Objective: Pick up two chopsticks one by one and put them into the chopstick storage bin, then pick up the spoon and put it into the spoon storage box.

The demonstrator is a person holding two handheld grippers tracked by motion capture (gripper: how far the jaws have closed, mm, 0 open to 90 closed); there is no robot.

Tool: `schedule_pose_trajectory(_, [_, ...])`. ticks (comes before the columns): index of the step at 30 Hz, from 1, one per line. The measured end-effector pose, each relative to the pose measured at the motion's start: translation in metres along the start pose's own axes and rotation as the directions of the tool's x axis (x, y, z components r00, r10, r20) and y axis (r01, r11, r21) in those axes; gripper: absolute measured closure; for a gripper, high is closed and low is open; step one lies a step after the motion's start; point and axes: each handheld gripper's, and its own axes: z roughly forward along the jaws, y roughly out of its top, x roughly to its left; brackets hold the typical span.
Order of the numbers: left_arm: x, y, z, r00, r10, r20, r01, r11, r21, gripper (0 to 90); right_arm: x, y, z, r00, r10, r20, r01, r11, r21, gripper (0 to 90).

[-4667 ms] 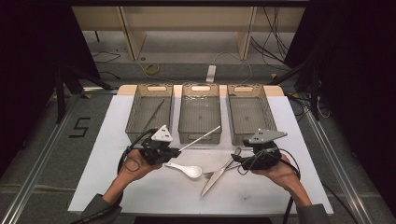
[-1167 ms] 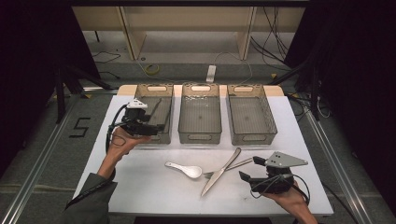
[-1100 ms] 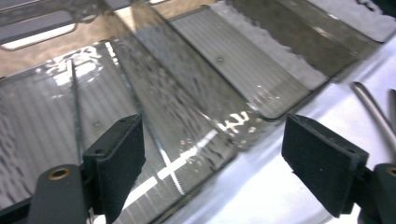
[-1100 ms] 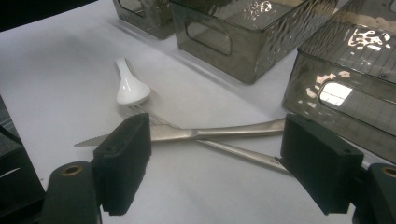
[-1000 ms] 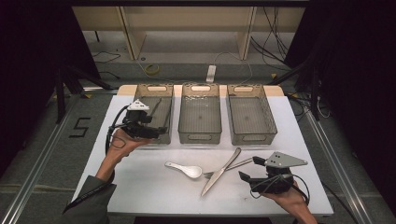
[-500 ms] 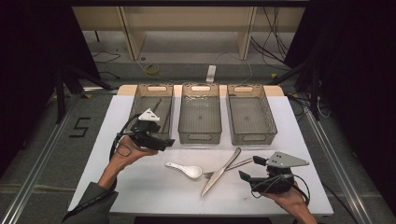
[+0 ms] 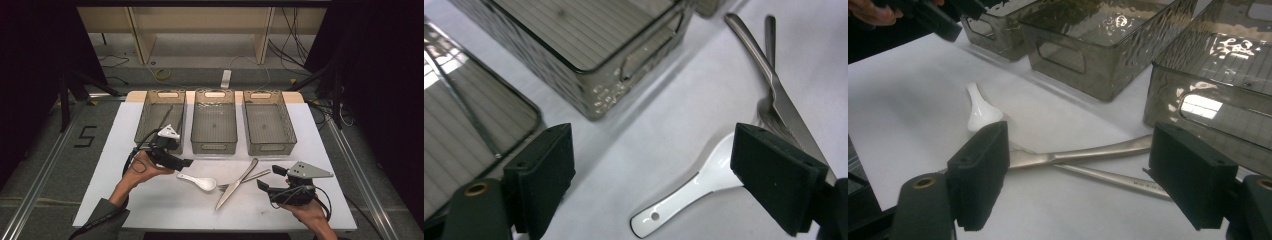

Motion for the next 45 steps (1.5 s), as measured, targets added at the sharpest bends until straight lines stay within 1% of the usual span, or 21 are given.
schedule_pose_trajectory(2, [-0.002,-0.001,0.003,0.9999,0.007,0.012,-0.008,0.9999,0.014,17.2,-0.001,0.000,0.000,1.0000,0.005,0.002,-0.004,1.000,-0.008,25.2])
schedule_pose_trajectory(4, [-0.004,-0.001,0.004,0.9994,0.028,0.019,-0.028,0.9989,0.038,17.2,-0.001,0.000,0.000,1.0000,0.010,-0.001,-0.010,1.000,-0.013,25.1])
schedule_pose_trajectory(5, [-0.005,-0.002,0.005,0.9993,0.026,0.026,-0.027,0.9987,0.043,17.2,-0.001,0.000,0.000,0.9999,0.012,0.000,-0.012,1.000,-0.012,25.0])
schedule_pose_trajectory(7, [-0.006,-0.002,0.006,0.9986,0.036,0.040,-0.038,0.9977,0.056,17.2,-0.001,0.000,0.001,0.9999,0.011,0.002,-0.011,1.000,-0.011,24.8])
schedule_pose_trajectory(9, [-0.009,-0.003,0.008,0.9981,0.039,0.047,-0.042,0.9973,0.061,17.2,0.000,0.000,0.002,0.9999,0.011,0.001,-0.011,1.000,-0.011,24.7])
schedule_pose_trajectory(11, [-0.010,-0.004,0.010,0.9970,0.055,0.055,-0.059,0.9956,0.073,17.2,0.001,0.000,0.002,1.0000,0.005,0.000,-0.005,1.000,-0.010,24.6])
schedule_pose_trajectory(12, [-0.010,-0.004,0.011,0.9963,0.064,0.056,-0.069,0.9942,0.082,17.2,0.001,0.000,0.002,1.0000,0.005,-0.002,-0.005,1.000,-0.011,24.6])
schedule_pose_trajectory(18, [-0.014,-0.007,0.018,0.9953,0.074,0.062,-0.081,0.9905,0.112,17.2,0.002,0.000,0.003,1.0000,0.003,-0.002,-0.003,1.000,-0.007,24.4])
schedule_pose_trajectory(19, [-0.014,-0.007,0.018,0.9942,0.087,0.063,-0.094,0.9882,0.121,17.2,0.002,0.000,0.003,1.0000,0.004,-0.003,-0.004,1.000,-0.007,24.3])
schedule_pose_trajectory(22, [-0.017,-0.008,0.021,0.9941,0.086,0.067,-0.094,0.9875,0.126,17.2,0.002,0.000,0.003,1.0000,0.005,-0.004,-0.005,1.000,-0.006,24.2])
schedule_pose_trajectory(24, [-0.018,-0.009,0.024,0.9933,0.092,0.070,-0.101,0.9856,0.136,17.2,0.002,0.000,0.003,1.0000,0.003,-0.006,-0.003,1.000,-0.007,24.2])
schedule_pose_trajectory(26, [-0.020,-0.010,0.027,0.9923,0.096,0.078,-0.107,0.9832,0.148,17.2,0.003,0.000,0.004,1.0000,0.002,-0.007,-0.003,1.000,-0.004,23.9])
schedule_pose_trajectory(28, [-0.021,-0.011,0.029,0.9904,0.114,0.079,-0.125,0.9786,0.163,17.2,0.004,0.000,0.004,1.0000,0.003,-0.007,-0.003,1.000,-0.003,23.8])
schedule_pose_trajectory(30, [-0.022,-0.012,0.032,0.9903,0.115,0.077,-0.127,0.9773,0.169,17.2,0.004,0.000,0.004,1.0000,0.000,-0.009,0.000,1.000,-0.002,23.5])
schedule_pose_trajectory(33, [-0.023,-0.013,0.036,0.9876,0.135,0.080,-0.148,0.9703,0.191,17.5,0.004,0.000,0.004,0.9999,0.000,-0.011,0.000,1.000,0.000,23.4])
schedule_pose_trajectory(37, [-0.025,-0.015,0.042,0.9825,0.170,0.077,-0.183,0.9566,0.227,18.1,0.004,0.000,0.005,0.9999,-0.003,-0.012,0.003,1.000,0.004,23.3])
schedule_pose_trajectory(40, [-0.026,-0.016,0.045,0.9819,0.168,0.087,-0.184,0.9560,0.228,19.2,0.003,0.000,0.005,0.9999,0.000,-0.013,0.000,1.000,0.005,23.3])
schedule_pose_trajectory(42, [-0.026,-0.016,0.046,0.9793,0.182,0.090,-0.198,0.9510,0.237,19.9,0.004,0.000,0.005,0.9999,-0.003,-0.014,0.003,1.000,0.007,23.3])
schedule_pose_trajectory(43, [-0.026,-0.016,0.046,0.9786,0.186,0.088,-0.202,0.9497,0.239,20.2,0.004,0.000,0.005,0.9999,-0.006,-0.014,0.006,1.000,0.009,23.3])
schedule_pose_trajectory(45, [-0.025,-0.016,0.047,0.9766,0.191,0.100,-0.209,0.9487,0.237,21.5,0.004,0.000,0.006,0.9998,-0.007,-0.018,0.007,1.000,0.013,23.3])
